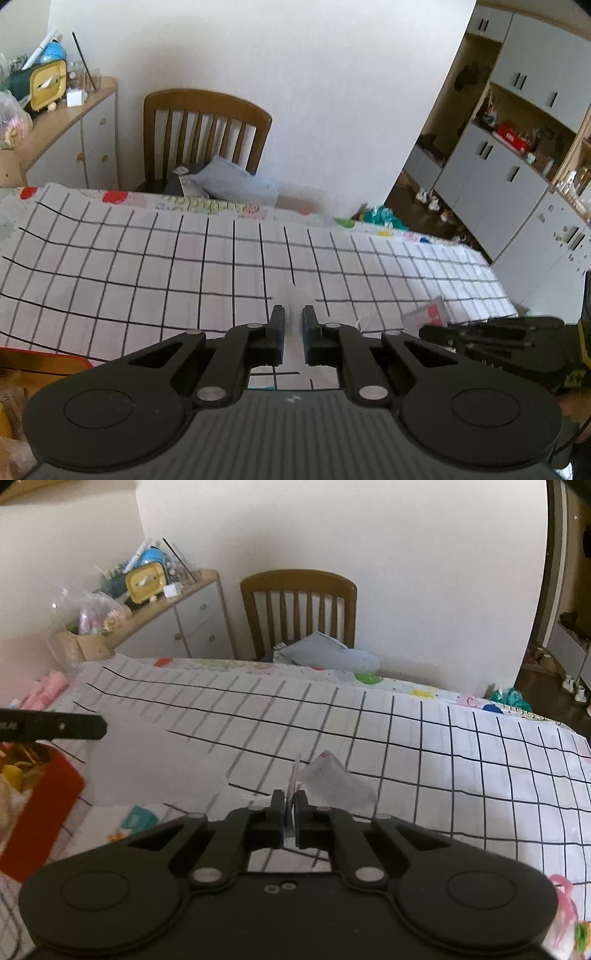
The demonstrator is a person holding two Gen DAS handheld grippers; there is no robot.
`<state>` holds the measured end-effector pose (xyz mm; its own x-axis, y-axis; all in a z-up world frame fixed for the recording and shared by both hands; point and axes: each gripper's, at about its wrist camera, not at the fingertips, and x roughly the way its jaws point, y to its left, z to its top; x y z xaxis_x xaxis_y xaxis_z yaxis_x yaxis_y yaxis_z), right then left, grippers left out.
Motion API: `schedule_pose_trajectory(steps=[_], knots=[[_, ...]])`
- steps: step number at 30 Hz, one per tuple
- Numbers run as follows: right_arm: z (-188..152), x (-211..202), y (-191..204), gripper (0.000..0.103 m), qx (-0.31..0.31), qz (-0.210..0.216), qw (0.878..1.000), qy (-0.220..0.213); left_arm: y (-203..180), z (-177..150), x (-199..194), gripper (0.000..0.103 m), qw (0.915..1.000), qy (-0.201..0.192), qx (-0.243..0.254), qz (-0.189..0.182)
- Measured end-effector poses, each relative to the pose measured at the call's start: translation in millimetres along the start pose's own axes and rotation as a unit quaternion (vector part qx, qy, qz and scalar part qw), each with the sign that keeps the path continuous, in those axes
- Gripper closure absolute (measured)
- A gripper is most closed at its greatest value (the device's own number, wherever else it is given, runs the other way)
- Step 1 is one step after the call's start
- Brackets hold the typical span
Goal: Organize soft objects
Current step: 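Carry the sachet with the right gripper over the tin box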
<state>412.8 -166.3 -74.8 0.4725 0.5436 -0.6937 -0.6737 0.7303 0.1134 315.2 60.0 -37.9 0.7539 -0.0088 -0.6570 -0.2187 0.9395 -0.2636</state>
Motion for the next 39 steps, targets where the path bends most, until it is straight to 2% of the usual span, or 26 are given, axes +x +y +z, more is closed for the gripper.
schedule_pose_trajectory(steps=[12, 19, 21, 25, 29, 39], knots=[[11, -57, 46, 0.098, -0.022, 0.054, 0.998, -0.029, 15, -2, -72, 0.094, 0.999, -0.041, -0.012, 0.01], [21, -82, 75, 0.098, -0.061, 0.063, 0.995, -0.053, 31, -5, -115, 0.094, 0.9972, -0.07, -0.02, 0.015], [27, -86, 78, 0.098, -0.066, 0.057, 0.994, -0.062, 36, -7, -126, 0.094, 0.9966, -0.077, -0.023, 0.016], [39, -94, 74, 0.098, -0.023, 0.071, 0.995, -0.063, 47, -11, -145, 0.094, 0.9956, -0.086, -0.028, 0.021], [41, -105, 85, 0.098, -0.025, 0.078, 0.995, -0.064, 57, -15, -163, 0.094, 0.9949, -0.093, -0.029, 0.027], [38, -103, 144, 0.098, -0.052, 0.119, 0.99, -0.062, 89, -19, -206, 0.094, 0.9921, -0.113, -0.036, 0.042]])
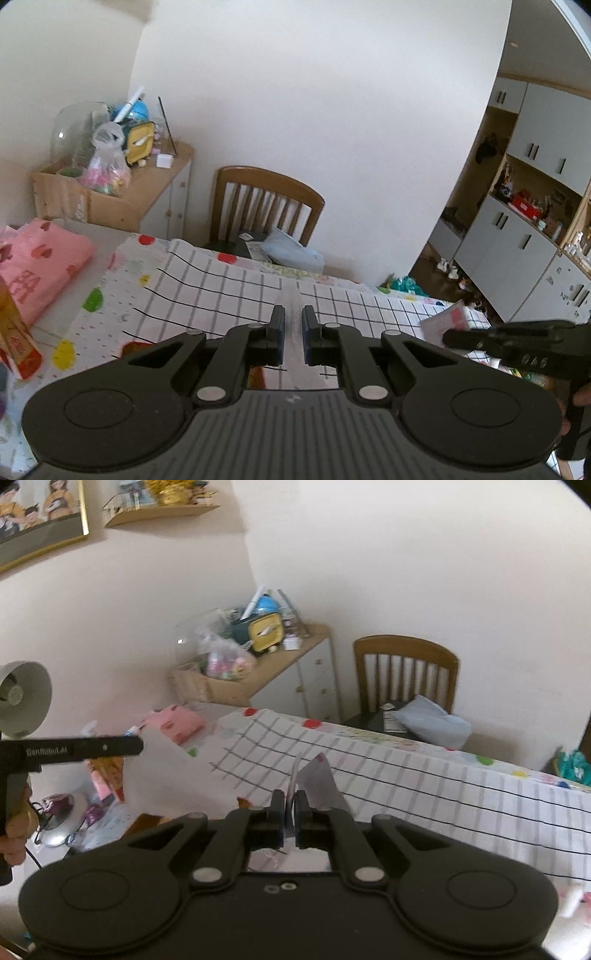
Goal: Organize soft objects
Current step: 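Carry the sachet with the right gripper over the tin box, then open the right gripper to drop the sachet into the tin box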
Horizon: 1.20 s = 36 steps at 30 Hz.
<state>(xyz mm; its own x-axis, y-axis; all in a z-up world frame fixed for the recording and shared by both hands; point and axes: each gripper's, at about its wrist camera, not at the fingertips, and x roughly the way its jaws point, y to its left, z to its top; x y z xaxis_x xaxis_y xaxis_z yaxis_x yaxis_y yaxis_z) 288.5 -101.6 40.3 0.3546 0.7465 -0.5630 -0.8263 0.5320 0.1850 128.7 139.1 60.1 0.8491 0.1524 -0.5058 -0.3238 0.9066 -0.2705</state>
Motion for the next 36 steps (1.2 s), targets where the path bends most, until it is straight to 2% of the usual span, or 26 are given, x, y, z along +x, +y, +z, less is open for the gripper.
schedule_pose_trajectory(steps=[6, 12, 16, 24, 31, 36], knots=[[2, 31, 40, 0.098, -0.017, 0.037, 0.999, 0.007, 26, 5, -18, 0.094, 0.9998, -0.017, -0.006, 0.011], [0, 70, 74, 0.098, -0.029, 0.071, 0.997, 0.027, 51, -5, -23, 0.094, 0.9992, -0.018, 0.002, 0.037], [-8, 98, 96, 0.098, -0.048, 0.09, 0.993, 0.052, 69, -22, -10, 0.094, 0.9986, 0.006, 0.004, 0.053], [-37, 144, 125, 0.098, -0.087, 0.106, 0.985, 0.108, 91, -54, 23, 0.094, 0.9964, 0.064, -0.004, 0.056], [-64, 162, 128, 0.098, -0.099, 0.102, 0.978, 0.153, 108, -76, 37, 0.094, 0.9932, 0.102, -0.02, 0.053], [-72, 169, 126, 0.098, -0.099, 0.103, 0.976, 0.167, 112, -87, 42, 0.094, 0.9908, 0.123, -0.019, 0.052]])
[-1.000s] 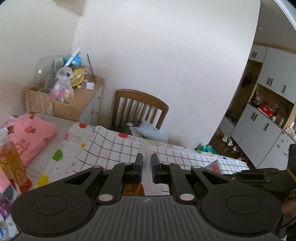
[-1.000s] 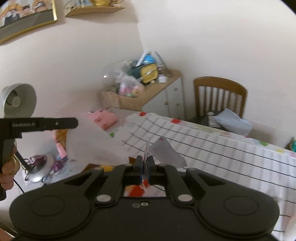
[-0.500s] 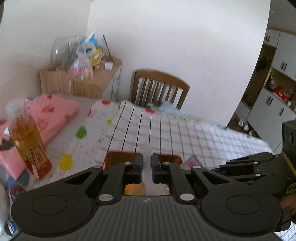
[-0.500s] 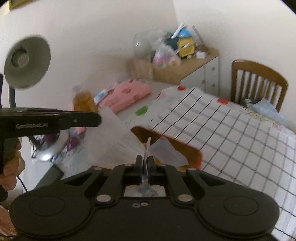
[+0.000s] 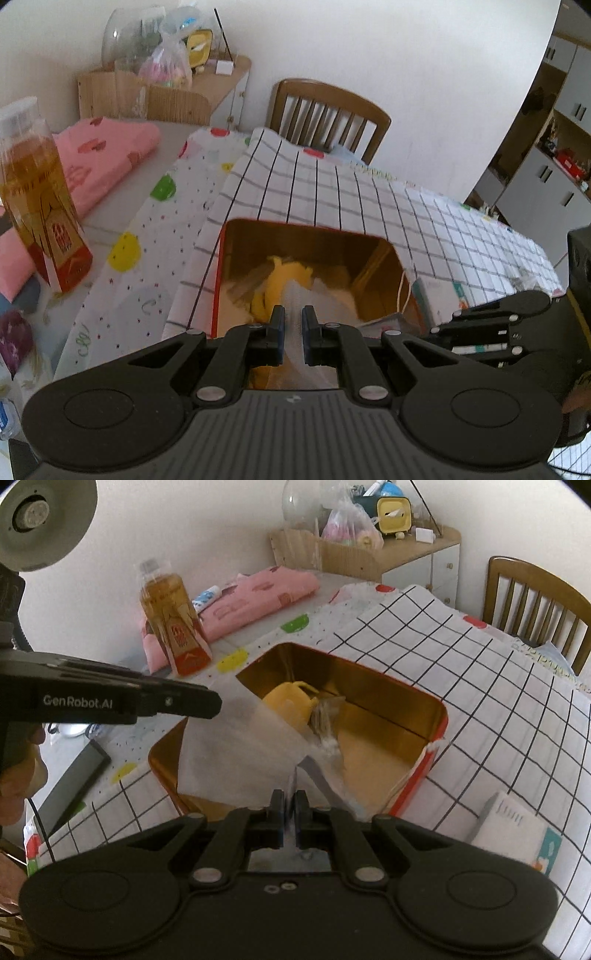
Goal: Organize soft objects
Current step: 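Open the right gripper to drop the sachet into the tin box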
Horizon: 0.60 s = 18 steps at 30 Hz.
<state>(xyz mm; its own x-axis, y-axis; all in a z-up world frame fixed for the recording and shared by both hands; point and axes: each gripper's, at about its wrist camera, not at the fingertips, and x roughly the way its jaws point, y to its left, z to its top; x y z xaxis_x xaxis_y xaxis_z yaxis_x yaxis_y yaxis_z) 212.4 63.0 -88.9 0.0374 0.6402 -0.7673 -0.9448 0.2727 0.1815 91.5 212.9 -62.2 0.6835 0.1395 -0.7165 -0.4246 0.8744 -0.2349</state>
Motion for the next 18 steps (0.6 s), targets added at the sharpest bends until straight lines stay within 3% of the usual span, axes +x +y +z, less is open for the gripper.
schedule_pose_trajectory(steps=[6, 18], knots=[[-3, 2, -2, 0.092, 0.004, -0.003, 1.0, 0.006, 2, -12, 9, 0.094, 0.9996, 0.027, 0.0, -0.006], [-10, -10, 5, 0.077, -0.009, -0.002, 1.0, -0.003, -5, -18, 8, 0.093, 0.9989, 0.042, 0.016, -0.013]])
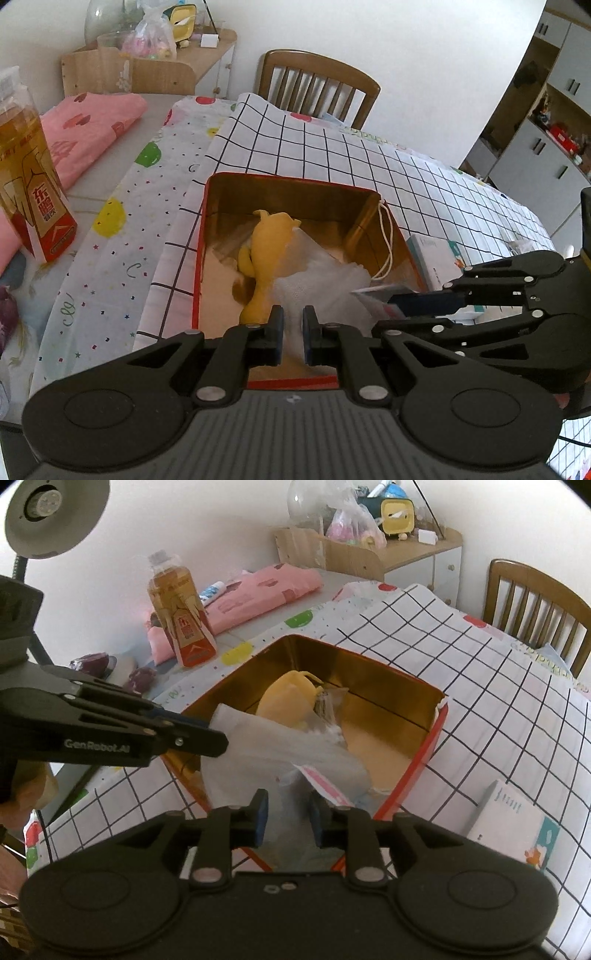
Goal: Organize soft objects
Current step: 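Open the right gripper to drop the sachet into the tin box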
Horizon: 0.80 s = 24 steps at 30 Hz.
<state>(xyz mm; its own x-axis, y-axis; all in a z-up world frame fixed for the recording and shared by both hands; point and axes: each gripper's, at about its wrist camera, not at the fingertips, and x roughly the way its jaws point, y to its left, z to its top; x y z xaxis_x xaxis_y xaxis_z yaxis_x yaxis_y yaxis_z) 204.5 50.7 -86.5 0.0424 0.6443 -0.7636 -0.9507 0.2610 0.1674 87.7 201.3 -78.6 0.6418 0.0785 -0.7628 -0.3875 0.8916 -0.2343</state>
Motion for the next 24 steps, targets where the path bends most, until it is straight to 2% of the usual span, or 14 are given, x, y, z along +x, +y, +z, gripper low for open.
schedule_pose_trajectory(steps=[8, 11, 14, 15, 21, 24], knots=[[-4, -18, -3, 0.071, 0.01, 0.006, 1.0, -0.025, 1, -3, -7, 0.09, 0.9999, -0.002, -0.009, -0.005], [-4, -24, -4, 0.07, 0.014, 0.005, 0.999, -0.035, 2, -4, -10, 0.082, 0.9999, -0.004, -0.012, -0.004], [-5, -29, -5, 0.069, 0.02, 0.004, 0.999, -0.043, 4, -5, -14, 0.054, 0.9998, -0.011, -0.016, -0.005], [-5, -30, -5, 0.069, 0.022, 0.004, 0.999, -0.046, 4, -5, -16, 0.04, 0.9997, -0.015, -0.018, -0.005], [-6, -42, -5, 0.067, 0.028, -0.002, 0.997, -0.065, 0, -5, -29, 0.038, 0.9993, -0.036, -0.012, 0.003], [-6, -53, -5, 0.058, 0.03, -0.003, 0.996, -0.083, -7, -4, -37, 0.037, 0.9989, -0.048, 0.001, 0.004]])
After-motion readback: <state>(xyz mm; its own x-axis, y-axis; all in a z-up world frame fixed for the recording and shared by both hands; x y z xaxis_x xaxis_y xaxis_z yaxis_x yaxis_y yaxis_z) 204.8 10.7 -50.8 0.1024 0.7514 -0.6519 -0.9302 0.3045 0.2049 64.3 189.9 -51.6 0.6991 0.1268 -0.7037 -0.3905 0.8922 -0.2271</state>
